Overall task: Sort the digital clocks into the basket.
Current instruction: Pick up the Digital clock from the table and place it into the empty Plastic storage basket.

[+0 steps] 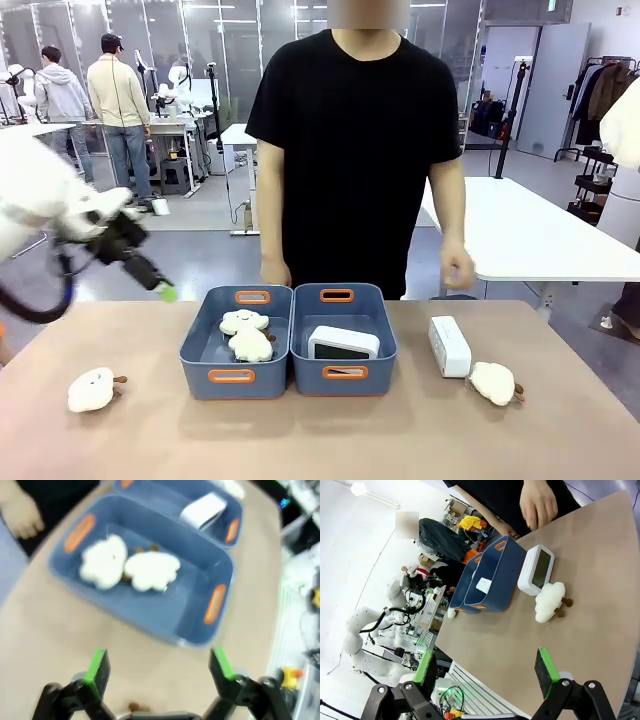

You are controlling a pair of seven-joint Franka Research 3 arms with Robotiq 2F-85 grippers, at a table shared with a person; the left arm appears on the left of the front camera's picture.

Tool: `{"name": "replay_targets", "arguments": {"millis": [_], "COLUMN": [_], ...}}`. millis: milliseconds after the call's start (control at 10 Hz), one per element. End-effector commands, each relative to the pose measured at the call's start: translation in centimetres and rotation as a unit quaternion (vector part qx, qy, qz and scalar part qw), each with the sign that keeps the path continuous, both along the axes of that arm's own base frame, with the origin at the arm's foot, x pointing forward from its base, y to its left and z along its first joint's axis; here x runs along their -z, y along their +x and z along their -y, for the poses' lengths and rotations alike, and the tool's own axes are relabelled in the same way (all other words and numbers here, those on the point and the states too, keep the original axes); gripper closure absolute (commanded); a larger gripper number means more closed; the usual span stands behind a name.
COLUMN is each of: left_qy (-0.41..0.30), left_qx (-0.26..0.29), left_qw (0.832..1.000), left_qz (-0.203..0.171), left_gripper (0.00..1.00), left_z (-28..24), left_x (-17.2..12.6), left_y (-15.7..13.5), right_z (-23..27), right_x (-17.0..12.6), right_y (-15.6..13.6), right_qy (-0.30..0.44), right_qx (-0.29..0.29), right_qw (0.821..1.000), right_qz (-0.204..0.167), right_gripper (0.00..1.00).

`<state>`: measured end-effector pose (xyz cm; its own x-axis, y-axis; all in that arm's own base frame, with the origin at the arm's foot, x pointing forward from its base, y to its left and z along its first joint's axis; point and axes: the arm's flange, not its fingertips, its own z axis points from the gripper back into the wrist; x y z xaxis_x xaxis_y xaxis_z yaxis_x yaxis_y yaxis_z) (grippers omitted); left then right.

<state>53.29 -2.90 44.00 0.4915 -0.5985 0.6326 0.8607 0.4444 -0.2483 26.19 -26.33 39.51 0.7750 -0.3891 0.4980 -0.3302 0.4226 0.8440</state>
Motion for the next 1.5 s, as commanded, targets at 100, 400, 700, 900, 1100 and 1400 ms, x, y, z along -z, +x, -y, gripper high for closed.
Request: {"name": "replay_targets", "arguments": {"millis": [100, 400, 700, 900, 1100, 1400], "left_qy": [-0.102, -0.196, -0.182, -0.182, -0.182, -0.182], "left_qx": [-0.058, -0.176, -0.187, -0.187, -0.187, -0.187], "left_qw": [0.992, 0.964, 0.965, 0.965, 0.965, 0.965], "left_qz": [0.039, 0.03, 0.025, 0.025, 0.025, 0.025], "left_gripper": [0.0, 0.0, 0.0, 0.0, 0.0, 0.0], "left_z": [-13.9, -25.0, -26.5, -26.5, -26.5, -26.5], "left_x": [0.8, 4.9, 5.2, 5.2, 5.2, 5.2], "left_y": [-7.3, -11.1, -13.3, -13.3, -13.3, -13.3], "right_z": [-0.1, -0.1, -0.1, -0.1, -0.1, -3.9], "right_x": [0.0, 0.0, 0.0, 0.0, 0.0, -4.2], "right_y": [-0.1, -0.1, -0.1, -0.1, -0.1, 2.8], "right_qy": [0.001, 0.001, 0.001, 0.001, 0.001, -0.195], "right_qx": [-0.003, -0.003, -0.003, -0.003, -0.003, -0.023], "right_qw": [1.0, 1.0, 1.0, 1.0, 1.0, 0.98], "right_qz": [0.007, 0.007, 0.007, 0.007, 0.007, -0.01], "right_gripper": [0.0, 0.0, 0.0, 0.0, 0.0, 0.0]}}
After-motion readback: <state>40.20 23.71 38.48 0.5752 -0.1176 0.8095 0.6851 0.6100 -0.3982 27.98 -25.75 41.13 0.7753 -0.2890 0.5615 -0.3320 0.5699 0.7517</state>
